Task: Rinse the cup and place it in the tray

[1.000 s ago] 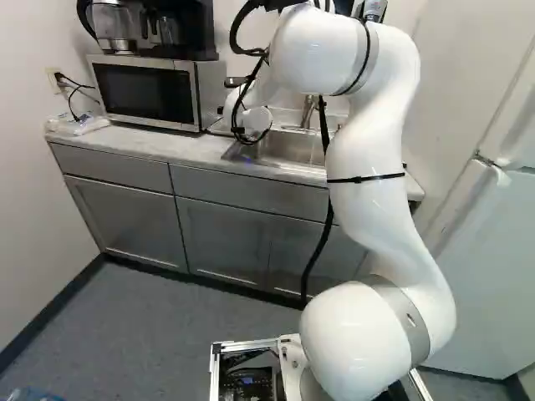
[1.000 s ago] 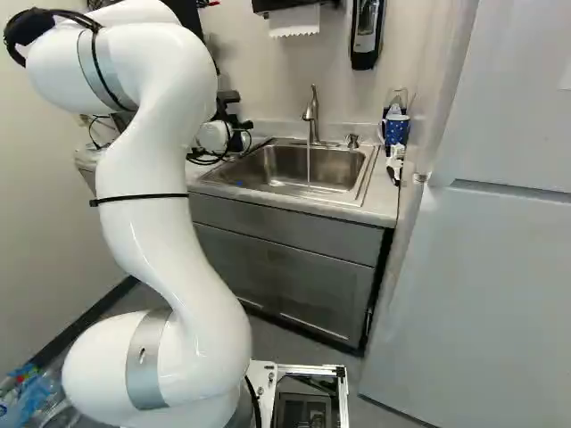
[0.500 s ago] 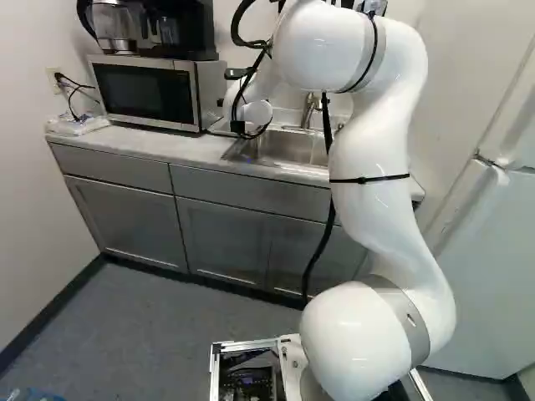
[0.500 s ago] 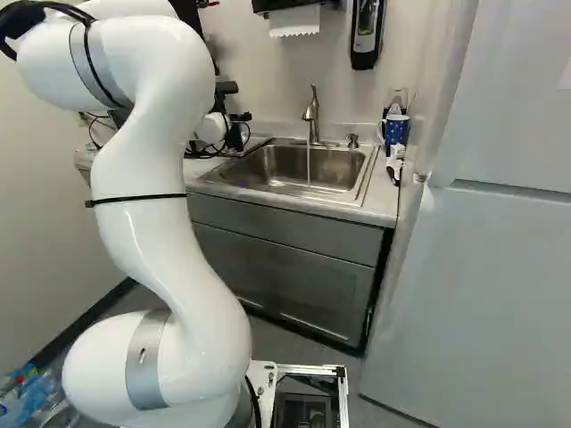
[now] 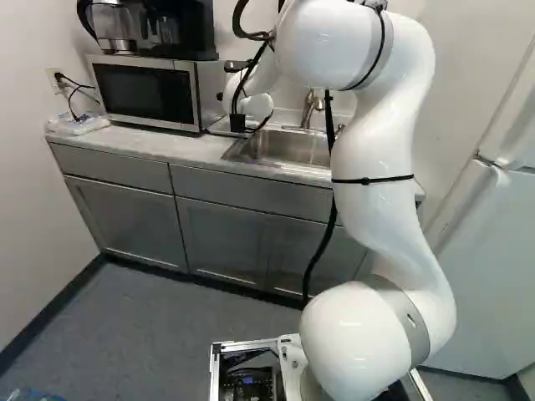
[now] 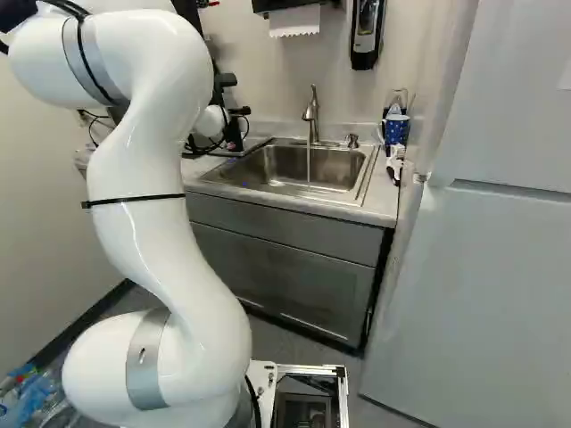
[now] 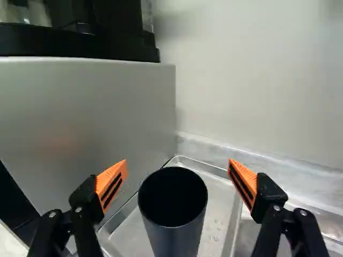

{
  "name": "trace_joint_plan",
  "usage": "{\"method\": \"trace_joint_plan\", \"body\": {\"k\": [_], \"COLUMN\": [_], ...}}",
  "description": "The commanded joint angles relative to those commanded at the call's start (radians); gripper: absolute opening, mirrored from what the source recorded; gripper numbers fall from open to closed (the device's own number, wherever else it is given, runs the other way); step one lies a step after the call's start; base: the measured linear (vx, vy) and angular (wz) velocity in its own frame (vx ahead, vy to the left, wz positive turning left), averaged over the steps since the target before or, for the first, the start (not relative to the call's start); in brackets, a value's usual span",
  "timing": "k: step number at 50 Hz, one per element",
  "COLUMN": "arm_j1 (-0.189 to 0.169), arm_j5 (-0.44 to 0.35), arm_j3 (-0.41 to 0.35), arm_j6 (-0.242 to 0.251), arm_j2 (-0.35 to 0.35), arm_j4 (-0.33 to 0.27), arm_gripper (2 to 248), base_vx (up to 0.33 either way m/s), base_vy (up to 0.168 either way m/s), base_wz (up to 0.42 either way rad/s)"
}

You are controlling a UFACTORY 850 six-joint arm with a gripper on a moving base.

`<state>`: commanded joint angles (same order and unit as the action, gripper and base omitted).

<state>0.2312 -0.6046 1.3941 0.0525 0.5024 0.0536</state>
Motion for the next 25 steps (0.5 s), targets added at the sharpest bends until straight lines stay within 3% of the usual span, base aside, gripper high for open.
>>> {"method": "trace_joint_plan", "body": {"k": [25], "arm_j1": [0.0], "arm_j5": [0.06], "arm_j3": [0.024], "arm_j6": [0.0], "arm_j2": [-0.023], "arm_j4": [0.0], "arm_gripper": [247], "base_vx": [0.0], "base_vy": [0.0], "base_wz": [0.0]}}
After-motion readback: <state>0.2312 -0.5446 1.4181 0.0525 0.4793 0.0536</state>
